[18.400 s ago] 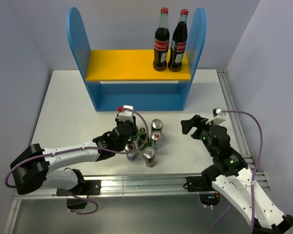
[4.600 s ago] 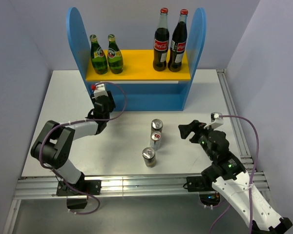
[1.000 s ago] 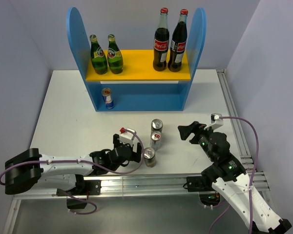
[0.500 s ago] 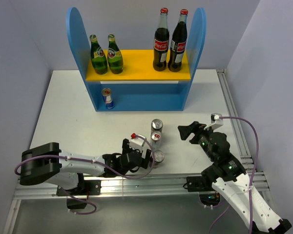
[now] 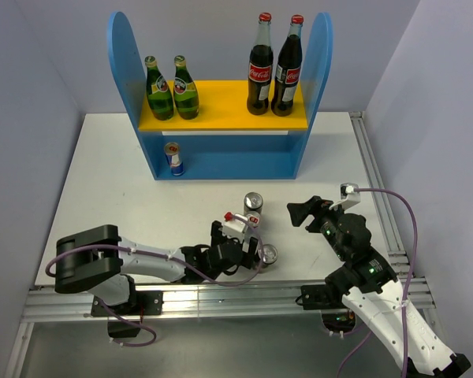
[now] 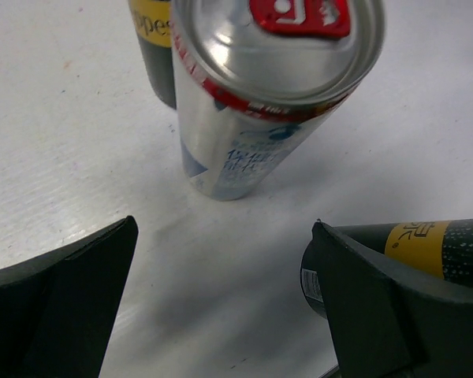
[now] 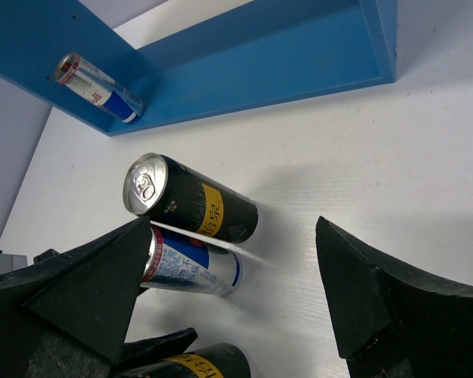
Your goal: Place and organize the beverage onto the shelf
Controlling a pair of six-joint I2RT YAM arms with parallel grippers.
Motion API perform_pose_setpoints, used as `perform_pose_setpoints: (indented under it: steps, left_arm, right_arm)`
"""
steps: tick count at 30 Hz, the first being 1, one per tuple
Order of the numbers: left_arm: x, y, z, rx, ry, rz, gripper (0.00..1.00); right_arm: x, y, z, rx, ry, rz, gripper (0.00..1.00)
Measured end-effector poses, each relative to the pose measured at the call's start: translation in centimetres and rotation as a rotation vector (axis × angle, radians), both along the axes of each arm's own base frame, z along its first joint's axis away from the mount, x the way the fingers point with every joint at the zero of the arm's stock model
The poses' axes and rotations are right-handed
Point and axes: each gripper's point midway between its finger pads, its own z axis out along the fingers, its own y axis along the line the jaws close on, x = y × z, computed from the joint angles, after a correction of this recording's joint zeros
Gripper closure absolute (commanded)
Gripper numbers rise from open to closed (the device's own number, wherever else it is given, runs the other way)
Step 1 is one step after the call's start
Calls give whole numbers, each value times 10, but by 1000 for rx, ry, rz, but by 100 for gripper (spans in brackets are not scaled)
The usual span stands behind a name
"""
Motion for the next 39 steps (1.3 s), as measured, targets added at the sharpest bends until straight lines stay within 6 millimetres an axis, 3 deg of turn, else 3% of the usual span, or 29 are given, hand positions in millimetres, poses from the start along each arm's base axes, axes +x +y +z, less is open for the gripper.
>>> perform_pose_setpoints:
  steps: [16,23,26,27,31,35,36,39]
  left_arm:
    - [25,-36,32,-30,-110,5,1]
    - [47,-37,32,-31,-138,42,6]
    - [57,-33,26,-18,-140,61,24]
    - [60,-32,23,-13,-139,68,38]
    - [65,-32,24,-14,-149,75,76]
    - [66,-32,24,-15,-151,80,91]
    - [66,-32,24,-15,-150,81,99]
    - [66,-30,24,-12,-150,87,100]
  right_arm:
    - [0,0,-1,0,1,1,9]
    - [0,0,-1,0,1,1,9]
    - [0,0,-1,0,1,1,9]
    - [0,0,-1,0,1,1,9]
    - [0,0,0,0,1,2,9]
    - [0,1,1,3,-3,4,9]
    - [0,1,0,3,-2,5,8]
    - [0,1,0,3,-2,6,9]
